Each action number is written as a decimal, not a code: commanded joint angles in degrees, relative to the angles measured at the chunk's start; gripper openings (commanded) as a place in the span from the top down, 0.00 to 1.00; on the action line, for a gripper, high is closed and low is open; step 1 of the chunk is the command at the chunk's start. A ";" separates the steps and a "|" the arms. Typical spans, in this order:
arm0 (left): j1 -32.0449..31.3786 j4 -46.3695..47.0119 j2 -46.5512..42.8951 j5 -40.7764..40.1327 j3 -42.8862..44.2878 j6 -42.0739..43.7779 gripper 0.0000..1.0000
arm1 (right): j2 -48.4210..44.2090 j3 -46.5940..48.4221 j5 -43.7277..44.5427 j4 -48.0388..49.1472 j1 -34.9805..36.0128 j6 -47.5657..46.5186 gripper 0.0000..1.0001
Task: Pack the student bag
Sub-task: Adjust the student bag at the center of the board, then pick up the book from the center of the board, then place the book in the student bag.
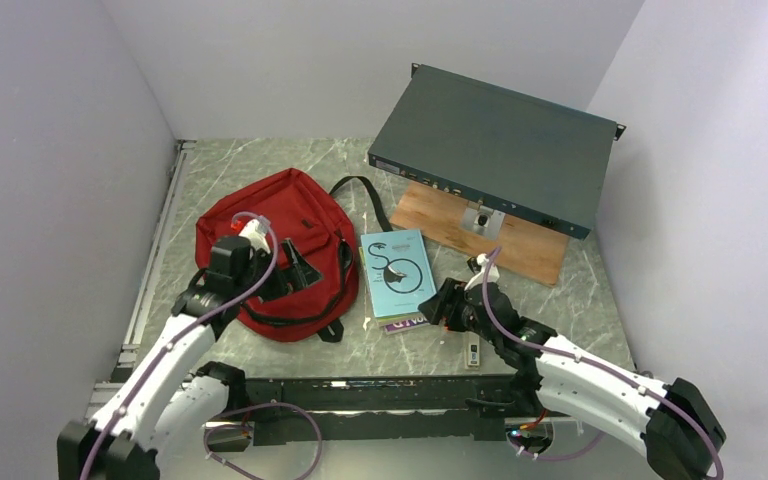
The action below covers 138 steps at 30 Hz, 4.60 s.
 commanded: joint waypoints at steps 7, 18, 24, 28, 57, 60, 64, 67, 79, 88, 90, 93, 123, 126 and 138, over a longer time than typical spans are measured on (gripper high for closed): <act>-4.15 -5.08 -16.10 14.56 -1.30 -1.82 0.00 | -1.64 -6.94 2.05 15.05 -2.34 12.29 0.33; -12.88 -6.70 -18.96 9.22 0.15 -5.32 0.00 | 3.70 -11.59 -3.06 26.82 -7.25 20.34 0.47; -16.04 -8.10 -17.61 6.68 2.57 -4.87 0.00 | 8.36 -10.09 -6.27 28.61 -7.84 20.00 0.52; -17.17 -7.22 -16.92 5.88 2.24 -5.58 0.00 | 6.24 -8.76 -5.53 23.99 -7.93 18.47 0.76; -18.53 17.70 -19.48 -3.74 -10.87 -36.45 0.00 | -10.50 5.08 -22.31 17.94 -8.11 32.97 1.00; -18.53 16.61 -20.97 -4.14 -12.48 -39.81 0.00 | -11.69 5.30 -20.41 16.78 -8.11 33.43 1.00; -18.53 17.31 -20.18 -1.65 -13.12 -42.54 0.00 | -15.22 6.68 -17.75 12.99 -8.11 32.48 1.00; -18.53 22.63 -17.86 1.01 -13.71 -42.67 0.00 | -16.26 8.56 -17.32 10.20 -8.12 31.36 1.00; -18.62 54.43 -4.96 6.84 -15.46 -43.17 0.14 | -11.74 9.50 -23.07 19.20 -8.11 32.88 1.00; -18.61 60.74 -11.56 -0.52 -20.27 -41.81 0.60 | -9.26 7.00 -27.49 26.60 -8.02 31.66 1.00; -18.62 61.51 -11.82 -0.10 -20.04 -41.14 0.65 | -8.62 7.34 -27.68 27.47 -7.94 31.48 1.00; -18.62 64.62 -12.05 0.65 -19.67 -40.47 0.87 | -7.06 9.06 -27.07 27.24 -6.80 30.09 0.94; -18.40 17.77 -29.96 -2.27 -11.88 -28.70 0.01 | 14.01 33.29 7.16 10.74 17.82 8.81 1.00; -18.37 -6.37 -27.68 -6.88 -1.63 -17.18 0.00 | 9.17 31.62 9.09 6.22 17.82 2.97 1.00; -18.35 -24.26 -0.85 -11.89 19.42 3.04 0.06 | -0.54 31.02 6.32 -11.33 17.71 -8.51 1.00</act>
